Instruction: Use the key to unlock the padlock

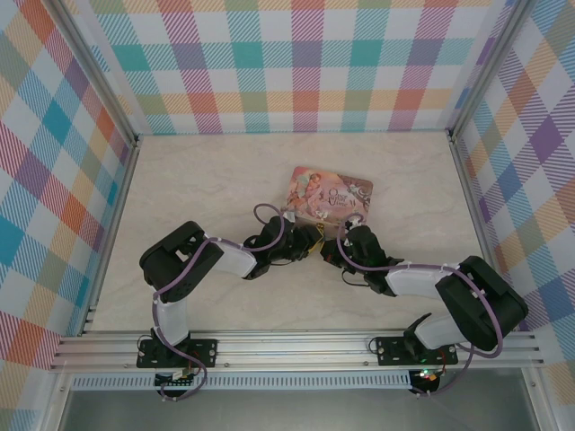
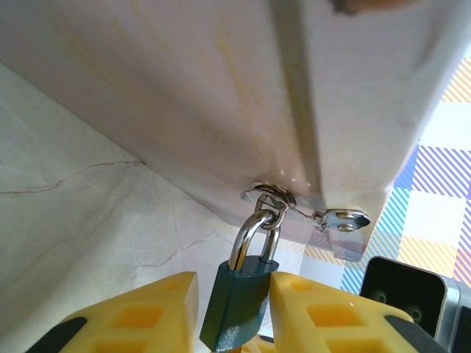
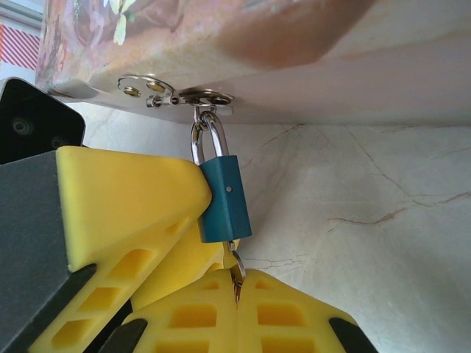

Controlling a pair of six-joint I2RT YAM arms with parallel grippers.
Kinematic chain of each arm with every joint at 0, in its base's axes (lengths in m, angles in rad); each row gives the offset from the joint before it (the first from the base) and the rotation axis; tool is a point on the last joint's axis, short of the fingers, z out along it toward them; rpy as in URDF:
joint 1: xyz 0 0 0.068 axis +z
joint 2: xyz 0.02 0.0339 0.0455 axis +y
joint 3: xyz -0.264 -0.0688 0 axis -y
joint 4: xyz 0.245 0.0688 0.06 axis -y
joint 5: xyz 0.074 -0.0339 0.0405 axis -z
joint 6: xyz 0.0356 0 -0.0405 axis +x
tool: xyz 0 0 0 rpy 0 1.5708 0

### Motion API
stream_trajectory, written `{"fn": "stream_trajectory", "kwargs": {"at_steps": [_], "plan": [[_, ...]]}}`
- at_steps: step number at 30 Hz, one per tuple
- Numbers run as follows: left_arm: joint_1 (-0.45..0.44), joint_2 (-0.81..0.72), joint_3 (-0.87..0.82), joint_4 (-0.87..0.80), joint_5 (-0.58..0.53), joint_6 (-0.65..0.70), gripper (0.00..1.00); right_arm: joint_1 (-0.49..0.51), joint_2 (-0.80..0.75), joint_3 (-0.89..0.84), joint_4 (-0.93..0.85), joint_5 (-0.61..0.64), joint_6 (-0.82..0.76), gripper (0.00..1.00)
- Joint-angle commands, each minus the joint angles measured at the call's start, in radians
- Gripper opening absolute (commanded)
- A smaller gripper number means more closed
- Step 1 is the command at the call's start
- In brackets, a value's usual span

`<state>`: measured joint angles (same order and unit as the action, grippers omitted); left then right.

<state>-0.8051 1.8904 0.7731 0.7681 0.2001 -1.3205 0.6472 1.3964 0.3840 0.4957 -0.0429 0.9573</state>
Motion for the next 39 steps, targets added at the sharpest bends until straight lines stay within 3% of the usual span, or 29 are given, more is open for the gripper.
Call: {"fn": "stream_trajectory", "kwargs": {"at_steps": [1,8,17,22,31,34,37,39], "plan": [[-0.012,0.018,0.02,0.018,-0.009,-0.006,0.26,-0.001,0.001,0.0,0.05,-0.032,0.009,0.0],[-0.013,0.014,0.018,0.007,-0.017,-0.006,0.12,-0.009,-0.016,-0.012,0.048,-0.029,0.009,0.03],[-0.014,-0.018,0.03,-0.046,-0.033,0.018,0.0,-0.024,-0.071,-0.043,-0.004,-0.004,-0.022,0.25],[-0.014,-0.031,0.036,-0.066,-0.035,0.02,0.0,-0.032,-0.154,-0.047,-0.095,0.029,-0.095,0.38],[-0.014,-0.068,0.046,-0.117,-0.037,0.019,0.0,-0.031,-0.393,-0.035,-0.347,0.129,-0.41,0.65],[-0.014,-0.077,0.055,-0.138,-0.03,0.014,0.0,-0.031,-0.485,-0.031,-0.392,0.173,-0.538,0.79],[-0.014,-0.083,0.064,-0.162,-0.024,0.004,0.0,-0.033,-0.575,-0.031,-0.398,0.209,-0.667,1.0],[-0.013,-0.091,0.071,-0.187,-0.019,0.0,0.0,-0.031,-0.627,-0.032,-0.382,0.213,-0.767,1.0]]}}
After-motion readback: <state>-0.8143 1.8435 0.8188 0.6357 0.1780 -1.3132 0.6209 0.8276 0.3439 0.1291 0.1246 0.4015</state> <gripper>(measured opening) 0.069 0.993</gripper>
